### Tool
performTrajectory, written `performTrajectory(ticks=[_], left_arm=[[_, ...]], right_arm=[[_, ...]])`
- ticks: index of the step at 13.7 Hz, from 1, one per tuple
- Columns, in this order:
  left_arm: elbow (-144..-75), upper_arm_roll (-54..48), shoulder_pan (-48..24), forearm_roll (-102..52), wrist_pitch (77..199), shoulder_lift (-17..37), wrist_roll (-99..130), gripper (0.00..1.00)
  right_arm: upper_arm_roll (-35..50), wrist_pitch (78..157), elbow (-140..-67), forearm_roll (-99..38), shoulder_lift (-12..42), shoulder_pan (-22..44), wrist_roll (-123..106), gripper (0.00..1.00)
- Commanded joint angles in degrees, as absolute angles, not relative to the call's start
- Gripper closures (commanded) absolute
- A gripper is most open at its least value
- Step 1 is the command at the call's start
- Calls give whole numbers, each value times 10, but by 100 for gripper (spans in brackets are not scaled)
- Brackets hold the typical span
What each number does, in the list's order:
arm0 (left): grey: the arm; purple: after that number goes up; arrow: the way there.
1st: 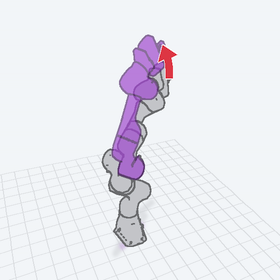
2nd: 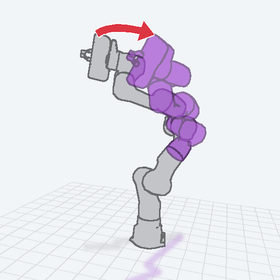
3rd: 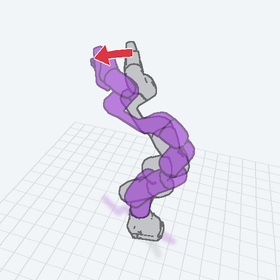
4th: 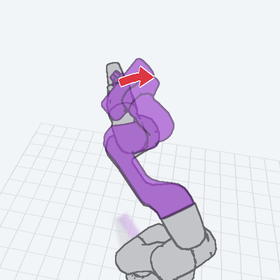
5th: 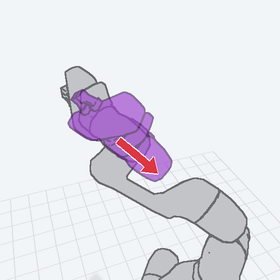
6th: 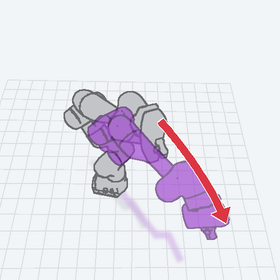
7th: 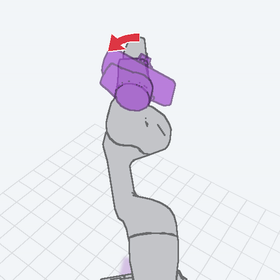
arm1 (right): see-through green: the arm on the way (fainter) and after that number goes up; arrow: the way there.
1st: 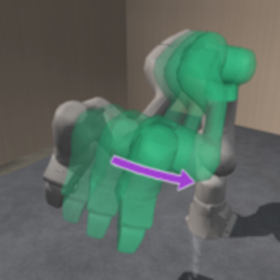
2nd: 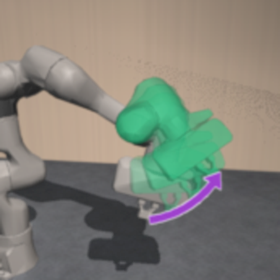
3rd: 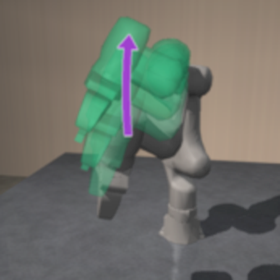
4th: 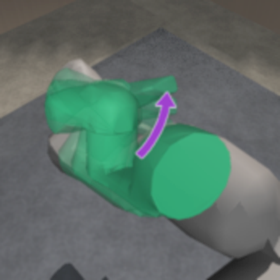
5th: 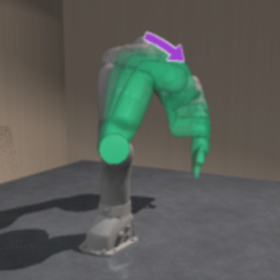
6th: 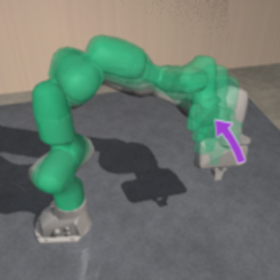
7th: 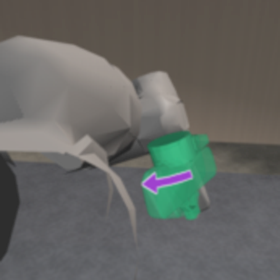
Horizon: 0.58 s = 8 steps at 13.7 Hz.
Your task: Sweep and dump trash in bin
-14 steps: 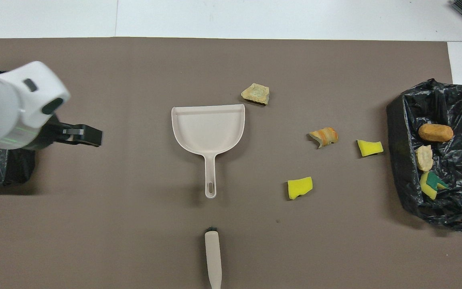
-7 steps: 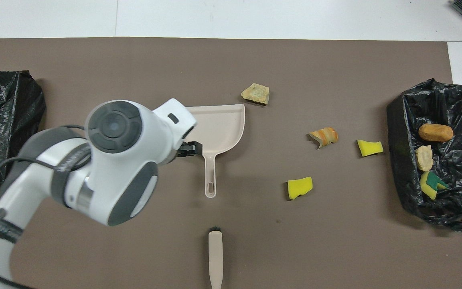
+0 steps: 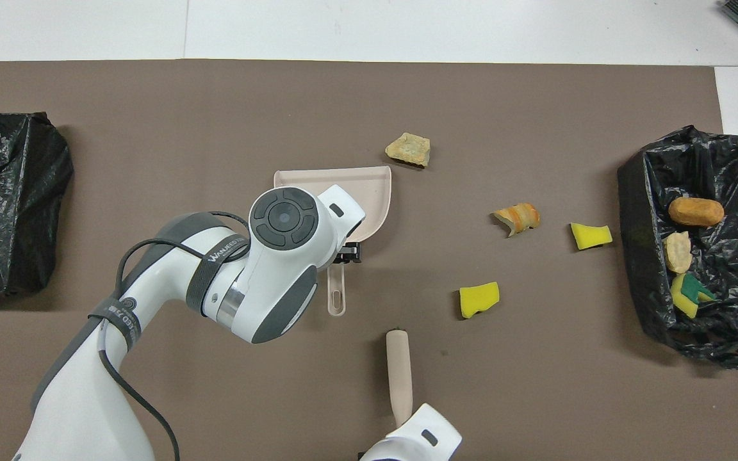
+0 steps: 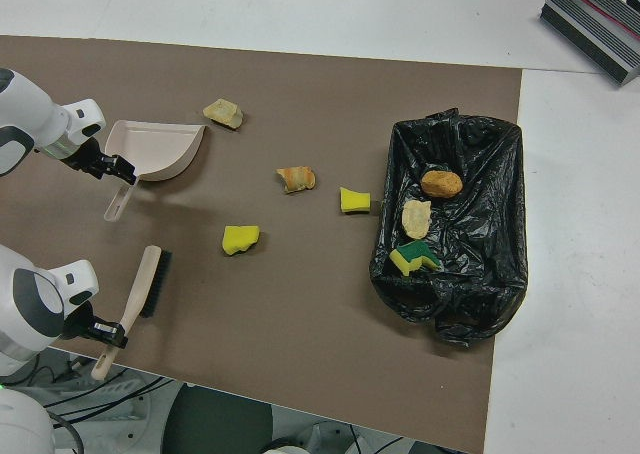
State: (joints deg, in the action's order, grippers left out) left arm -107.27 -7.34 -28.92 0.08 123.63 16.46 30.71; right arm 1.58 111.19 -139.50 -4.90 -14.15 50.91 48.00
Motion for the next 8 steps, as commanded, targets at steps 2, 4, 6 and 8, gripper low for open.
performTrajectory(ticks=[2, 4, 6, 8], left_arm=[[-1114, -67, -307, -1, 1250, 139, 303, 56], [-1128, -69, -311, -1, 1250, 131, 304, 57], [-1123, -69, -312, -1, 1247, 131, 308, 37], [-1101, -68, -303, -2, 1240, 130, 306, 33]], right_arm=[[19, 1036, -1404, -18, -214, 410, 355, 100], [18, 1013, -1403, 15, -224, 359, 302, 100], [18, 1014, -1391, 22, -222, 292, 251, 100], [20, 1026, -1386, 52, -212, 238, 212, 100]])
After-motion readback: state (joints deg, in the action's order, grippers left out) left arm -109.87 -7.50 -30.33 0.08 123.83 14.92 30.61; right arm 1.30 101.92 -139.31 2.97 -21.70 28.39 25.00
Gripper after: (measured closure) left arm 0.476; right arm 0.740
